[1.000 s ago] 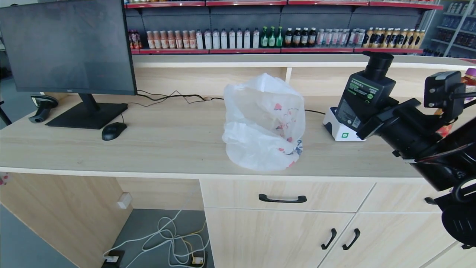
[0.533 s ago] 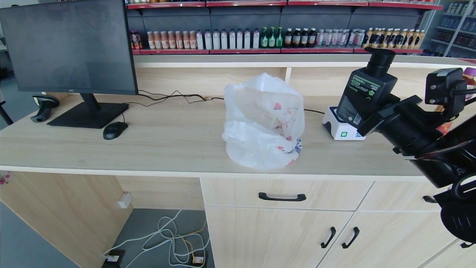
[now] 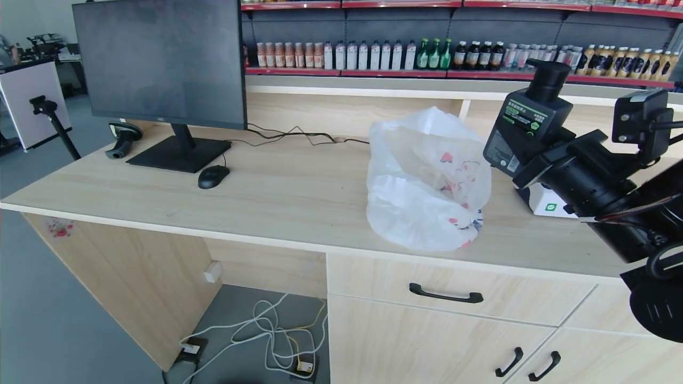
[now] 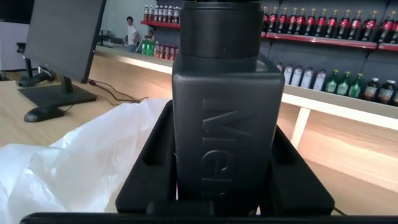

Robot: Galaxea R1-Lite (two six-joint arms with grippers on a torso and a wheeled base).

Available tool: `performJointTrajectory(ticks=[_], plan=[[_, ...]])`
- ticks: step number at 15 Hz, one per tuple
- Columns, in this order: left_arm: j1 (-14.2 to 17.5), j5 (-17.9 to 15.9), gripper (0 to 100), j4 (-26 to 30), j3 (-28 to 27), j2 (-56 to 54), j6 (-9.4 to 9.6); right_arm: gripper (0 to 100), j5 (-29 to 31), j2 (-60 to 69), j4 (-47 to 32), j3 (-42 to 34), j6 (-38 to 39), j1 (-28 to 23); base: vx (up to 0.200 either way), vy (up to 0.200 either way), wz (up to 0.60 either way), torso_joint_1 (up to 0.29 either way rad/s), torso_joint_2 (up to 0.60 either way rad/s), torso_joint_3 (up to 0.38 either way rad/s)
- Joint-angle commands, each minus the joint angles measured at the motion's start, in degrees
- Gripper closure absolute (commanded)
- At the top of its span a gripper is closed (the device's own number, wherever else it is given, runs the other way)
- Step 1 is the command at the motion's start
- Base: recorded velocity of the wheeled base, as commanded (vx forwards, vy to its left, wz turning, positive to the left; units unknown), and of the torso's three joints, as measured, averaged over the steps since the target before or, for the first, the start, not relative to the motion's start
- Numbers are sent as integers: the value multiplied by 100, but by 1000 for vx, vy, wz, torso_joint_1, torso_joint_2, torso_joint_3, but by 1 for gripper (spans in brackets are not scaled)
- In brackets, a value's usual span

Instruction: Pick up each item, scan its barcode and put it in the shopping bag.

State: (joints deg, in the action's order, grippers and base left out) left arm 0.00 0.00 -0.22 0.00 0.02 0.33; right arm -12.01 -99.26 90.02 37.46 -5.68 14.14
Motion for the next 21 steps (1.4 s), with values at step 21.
performJointTrajectory(ticks=[21], plan=[[0, 0, 0, -13, 0, 6, 20, 100, -3, -1878, -2, 1000, 867, -140, 0, 0, 57, 0, 0, 0]])
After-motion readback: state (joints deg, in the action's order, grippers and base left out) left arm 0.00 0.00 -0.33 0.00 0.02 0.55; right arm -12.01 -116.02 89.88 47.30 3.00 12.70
